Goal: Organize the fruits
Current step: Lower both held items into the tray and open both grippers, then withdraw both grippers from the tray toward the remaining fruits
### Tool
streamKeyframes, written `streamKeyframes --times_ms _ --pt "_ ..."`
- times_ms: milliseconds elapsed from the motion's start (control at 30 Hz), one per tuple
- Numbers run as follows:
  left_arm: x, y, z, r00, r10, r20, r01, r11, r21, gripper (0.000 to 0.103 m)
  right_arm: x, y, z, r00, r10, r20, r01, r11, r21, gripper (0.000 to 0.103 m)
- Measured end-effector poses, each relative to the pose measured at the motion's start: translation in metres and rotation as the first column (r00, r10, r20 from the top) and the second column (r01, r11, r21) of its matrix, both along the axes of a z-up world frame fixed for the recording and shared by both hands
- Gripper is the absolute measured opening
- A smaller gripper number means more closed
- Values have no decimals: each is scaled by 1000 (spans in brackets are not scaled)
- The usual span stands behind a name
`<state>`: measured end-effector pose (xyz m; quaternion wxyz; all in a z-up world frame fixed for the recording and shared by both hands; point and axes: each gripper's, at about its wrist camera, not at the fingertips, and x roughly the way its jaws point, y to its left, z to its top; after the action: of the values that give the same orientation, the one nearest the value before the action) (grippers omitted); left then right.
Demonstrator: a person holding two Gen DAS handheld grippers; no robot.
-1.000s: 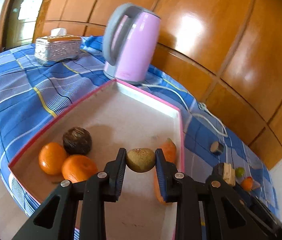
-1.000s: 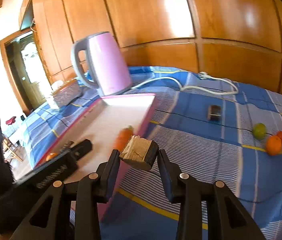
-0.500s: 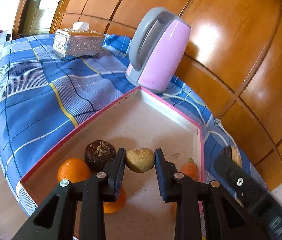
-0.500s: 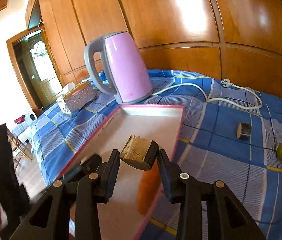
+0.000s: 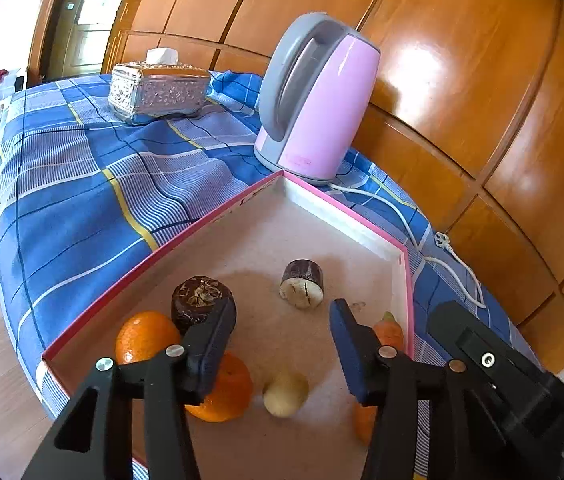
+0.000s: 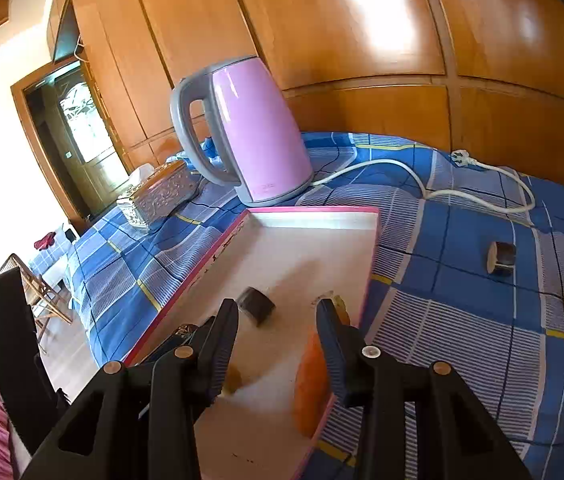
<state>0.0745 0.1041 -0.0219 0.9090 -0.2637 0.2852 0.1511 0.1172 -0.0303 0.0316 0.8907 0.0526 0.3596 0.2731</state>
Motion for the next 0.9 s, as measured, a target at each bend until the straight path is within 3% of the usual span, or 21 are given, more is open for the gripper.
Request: streamKeyframes --times_ms 400,900 --pt "-3 -12 5 999 -35 17 34 998 51 51 -14 -21 4 999 -53 14 53 999 0 50" --pt "-4 -26 9 995 -92 29 88 990 113 51 -24 -63 -6 990 -136 23 138 986 -96 50"
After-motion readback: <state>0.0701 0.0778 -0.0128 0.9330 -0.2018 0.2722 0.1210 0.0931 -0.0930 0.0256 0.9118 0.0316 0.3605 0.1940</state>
